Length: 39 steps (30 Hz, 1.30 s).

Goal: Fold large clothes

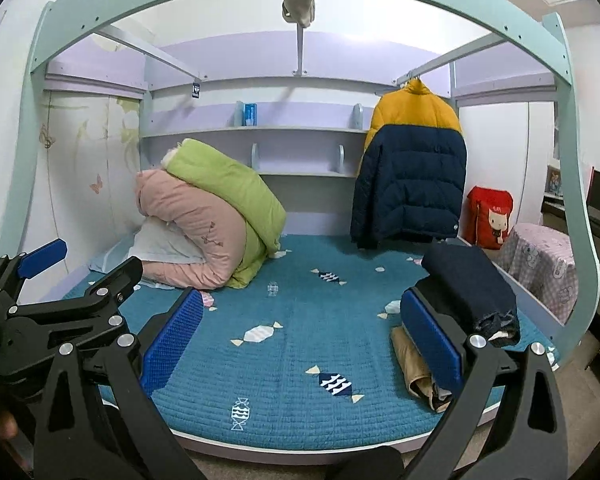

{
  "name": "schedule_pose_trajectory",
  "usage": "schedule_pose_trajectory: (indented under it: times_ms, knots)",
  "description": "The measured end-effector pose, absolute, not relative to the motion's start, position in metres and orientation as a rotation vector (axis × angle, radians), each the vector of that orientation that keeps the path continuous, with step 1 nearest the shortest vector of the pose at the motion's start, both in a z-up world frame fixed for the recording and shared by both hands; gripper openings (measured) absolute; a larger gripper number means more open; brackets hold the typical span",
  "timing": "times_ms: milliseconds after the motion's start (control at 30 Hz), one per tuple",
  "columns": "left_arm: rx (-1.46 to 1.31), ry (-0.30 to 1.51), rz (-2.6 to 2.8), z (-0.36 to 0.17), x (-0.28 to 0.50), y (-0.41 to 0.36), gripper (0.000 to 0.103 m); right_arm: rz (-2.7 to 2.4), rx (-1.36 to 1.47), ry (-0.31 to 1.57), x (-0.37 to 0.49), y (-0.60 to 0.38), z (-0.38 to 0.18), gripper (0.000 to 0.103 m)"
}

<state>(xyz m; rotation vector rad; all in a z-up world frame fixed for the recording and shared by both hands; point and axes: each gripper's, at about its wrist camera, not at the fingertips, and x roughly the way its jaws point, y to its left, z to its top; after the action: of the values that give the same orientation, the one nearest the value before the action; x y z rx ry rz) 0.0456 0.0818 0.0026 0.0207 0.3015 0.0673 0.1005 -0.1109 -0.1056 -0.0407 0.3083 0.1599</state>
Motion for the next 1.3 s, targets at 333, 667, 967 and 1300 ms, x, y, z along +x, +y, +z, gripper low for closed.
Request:
schedule_pose_trajectory:
  times_ms: [333, 667, 967, 1300]
  knots:
    - [0.016, 0.266, 0.037, 0.018, 0.037, 0.074, 0.098, 0.113, -0.051, 0.256, 0.085, -0.118, -0.091, 0.096]
    - [0.039, 0.261, -0.002, 0.024, 0.046, 0.057, 0.098, 0.069, -0.028, 0.257, 0.082, -0.135, -0.087, 0.096]
    - [0.052, 0.233, -0.018, 0.030, 0.052, 0.042, 0.098, 0.034, -0.005, 0.240, 0.081, -0.148, -0.084, 0.096]
    - [0.044, 0.193, -0.047, 0.032, 0.054, 0.034, 0.098, 0.022, 0.012, 0.236, 0.080, -0.158, -0.081, 0.096]
